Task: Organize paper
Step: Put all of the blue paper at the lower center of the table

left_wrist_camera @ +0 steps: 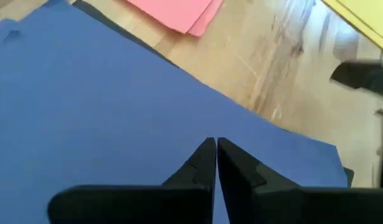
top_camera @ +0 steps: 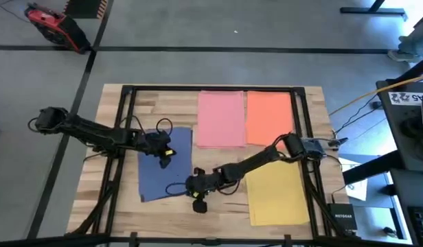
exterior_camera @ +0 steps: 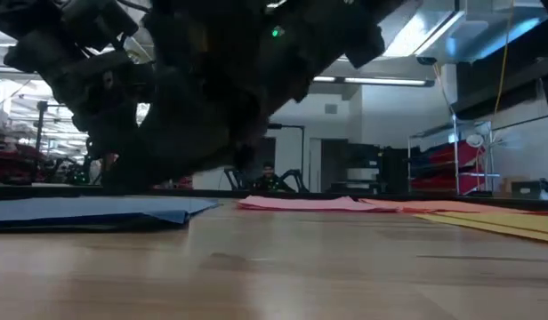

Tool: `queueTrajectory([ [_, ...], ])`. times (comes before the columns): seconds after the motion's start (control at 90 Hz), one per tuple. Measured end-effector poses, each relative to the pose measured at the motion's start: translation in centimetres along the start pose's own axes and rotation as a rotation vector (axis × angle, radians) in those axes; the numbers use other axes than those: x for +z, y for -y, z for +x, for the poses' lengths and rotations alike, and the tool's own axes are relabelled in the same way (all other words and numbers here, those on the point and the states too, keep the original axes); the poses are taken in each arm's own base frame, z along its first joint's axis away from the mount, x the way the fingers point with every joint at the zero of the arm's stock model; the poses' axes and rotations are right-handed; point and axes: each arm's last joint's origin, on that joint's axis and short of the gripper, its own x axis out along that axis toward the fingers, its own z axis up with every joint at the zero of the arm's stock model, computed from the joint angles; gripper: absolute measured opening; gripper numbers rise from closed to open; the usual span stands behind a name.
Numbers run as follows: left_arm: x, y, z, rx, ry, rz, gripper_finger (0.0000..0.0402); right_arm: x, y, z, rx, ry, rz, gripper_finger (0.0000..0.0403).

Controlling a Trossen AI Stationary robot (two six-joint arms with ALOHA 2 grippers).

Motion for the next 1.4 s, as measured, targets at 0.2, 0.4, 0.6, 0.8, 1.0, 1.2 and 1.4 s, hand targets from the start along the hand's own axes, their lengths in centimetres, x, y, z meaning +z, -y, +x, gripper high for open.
queueTrajectory([
  [0.2,0.0,0.0,0.0,-0.001,0.000,0.005,0.0000,-0.2,0.3,0.3,-0.051,0.017,0.057,0.0000],
  [0.4,0.0,0.0,0.0,-0.001,-0.001,0.019,0.0000,-0.3,0.3,0.6,-0.053,0.021,0.060,0.0000],
  [0.6,0.0,0.1,0.0,-0.003,-0.001,0.018,0.0000,-0.8,0.6,1.0,-0.062,0.001,0.067,0.0000],
  [0.8,-0.2,0.1,0.0,-0.003,-0.013,0.024,0.0000,-0.8,0.6,1.1,-0.058,0.006,0.083,0.0000],
  [1.0,-0.3,0.1,0.0,0.002,-0.026,0.021,0.0000,-0.4,0.4,1.0,-0.044,0.020,0.089,0.0000],
  [1.2,-0.3,0.1,0.0,0.002,-0.027,0.021,0.0000,-0.2,0.3,1.0,-0.049,0.029,0.089,0.0000],
  [1.4,-0.3,0.1,0.0,0.001,-0.028,0.021,0.0000,-0.3,0.5,1.0,-0.090,0.032,0.088,0.0000],
])
